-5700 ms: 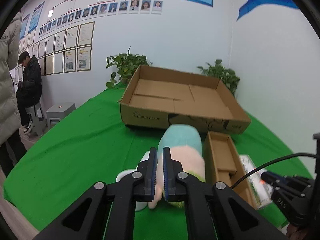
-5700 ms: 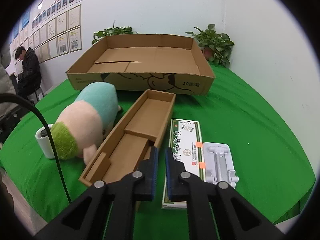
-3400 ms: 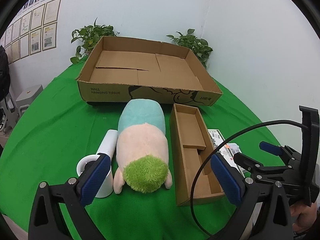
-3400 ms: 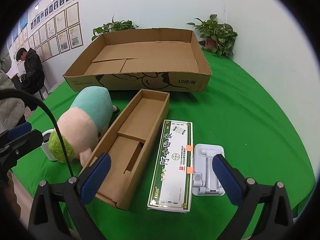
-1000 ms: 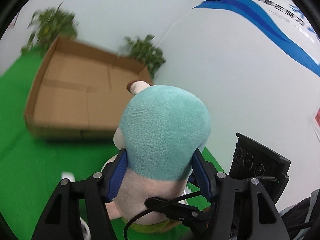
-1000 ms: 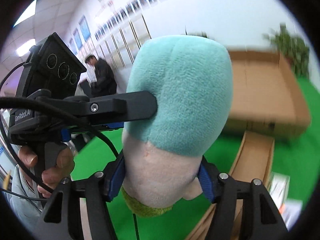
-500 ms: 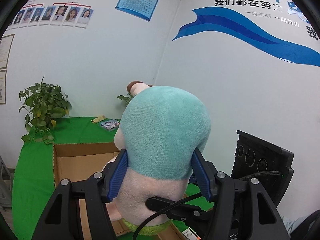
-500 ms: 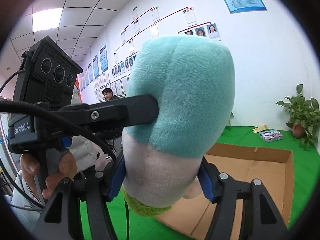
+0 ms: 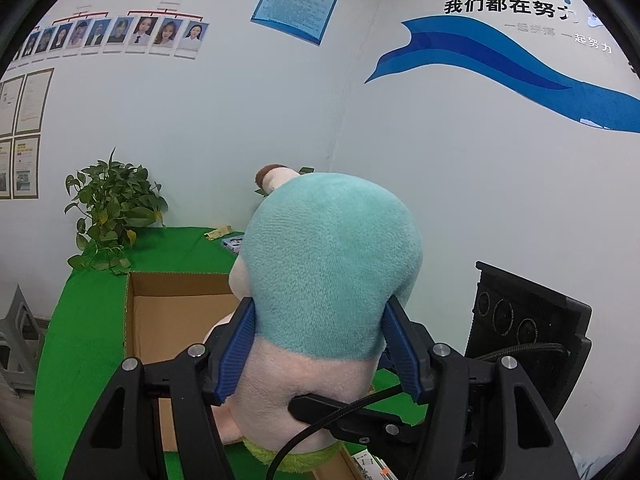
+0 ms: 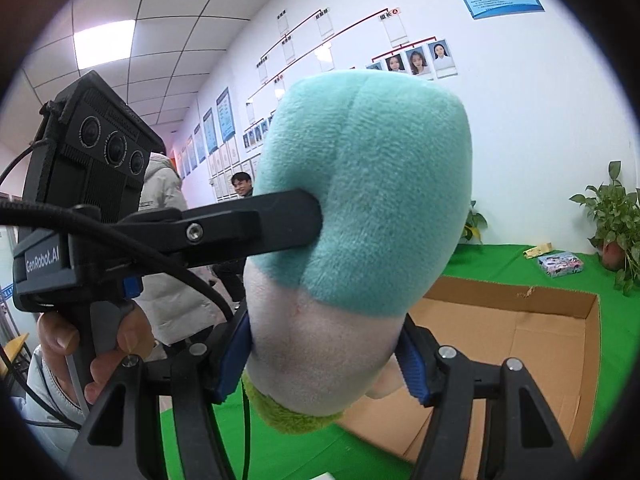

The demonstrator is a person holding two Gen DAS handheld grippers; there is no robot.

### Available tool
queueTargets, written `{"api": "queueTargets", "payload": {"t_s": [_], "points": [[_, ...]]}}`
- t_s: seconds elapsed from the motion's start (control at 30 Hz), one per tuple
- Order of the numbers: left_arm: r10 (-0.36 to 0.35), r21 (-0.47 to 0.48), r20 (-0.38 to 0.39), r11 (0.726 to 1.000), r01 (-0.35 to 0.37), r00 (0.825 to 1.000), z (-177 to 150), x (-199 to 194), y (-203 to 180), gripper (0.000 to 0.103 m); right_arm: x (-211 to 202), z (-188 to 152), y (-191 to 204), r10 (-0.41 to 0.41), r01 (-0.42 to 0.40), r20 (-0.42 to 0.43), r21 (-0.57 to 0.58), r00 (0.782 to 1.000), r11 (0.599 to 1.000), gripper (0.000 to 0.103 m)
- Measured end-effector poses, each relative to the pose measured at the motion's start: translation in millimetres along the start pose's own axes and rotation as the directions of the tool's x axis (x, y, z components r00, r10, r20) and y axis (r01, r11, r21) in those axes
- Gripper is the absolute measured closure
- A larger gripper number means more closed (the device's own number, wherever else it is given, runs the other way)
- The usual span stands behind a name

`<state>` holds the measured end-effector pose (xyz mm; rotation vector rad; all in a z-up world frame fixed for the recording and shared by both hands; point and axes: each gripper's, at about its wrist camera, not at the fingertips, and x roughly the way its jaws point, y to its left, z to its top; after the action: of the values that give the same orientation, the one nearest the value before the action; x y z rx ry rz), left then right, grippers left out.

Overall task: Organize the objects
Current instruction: 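Carry the plush toy with the right gripper over the large cardboard box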

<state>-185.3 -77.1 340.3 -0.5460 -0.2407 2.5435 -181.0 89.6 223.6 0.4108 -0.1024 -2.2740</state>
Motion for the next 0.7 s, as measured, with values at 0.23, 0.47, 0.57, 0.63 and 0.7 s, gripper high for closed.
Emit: {"api": "queueTargets", "payload": {"t_s": [0.23,0.47,0.57,0.63,0.7], "points": [[0.023,-0.010,0.022,1.000,-0.023,0.999,-23.1,-53.8,-51.4,0.044,-25.3,0.3,32.0,0.014,-0.015,-0.017,-0.023,1.000,1.000,0.039],[0.028,-0.016,0.031,0.999,-0.027,0.999,-23.4,-86.8,-65.3,0.044,-24.0,6.1,41.8,0.022,-0.023,-0.030,-0.024,0.999,0.999,0.039],[0.050,-0.028,0.004,0.998,-0.050,0.999,-17.5,-68.4,-35.0,0.044,-4.6,7.1,33.9,0.031,-0.031,-0.051,-0.001,0.998,1.000,0.039],[0.059,-0.042,-0.013,0.997,-0.059,0.998,-9.8,-48.6,-7.7,0.044,18.4,10.4,21.0,0.041,-0.040,-0.065,0.014,0.997,0.999,0.039],[0.064,-0.069,-0.037,0.995,-0.067,0.997,-4.1,-25.8,20.0,0.044,40.9,12.2,6.6,0.045,-0.042,-0.084,0.037,0.995,0.998,0.039]]}}
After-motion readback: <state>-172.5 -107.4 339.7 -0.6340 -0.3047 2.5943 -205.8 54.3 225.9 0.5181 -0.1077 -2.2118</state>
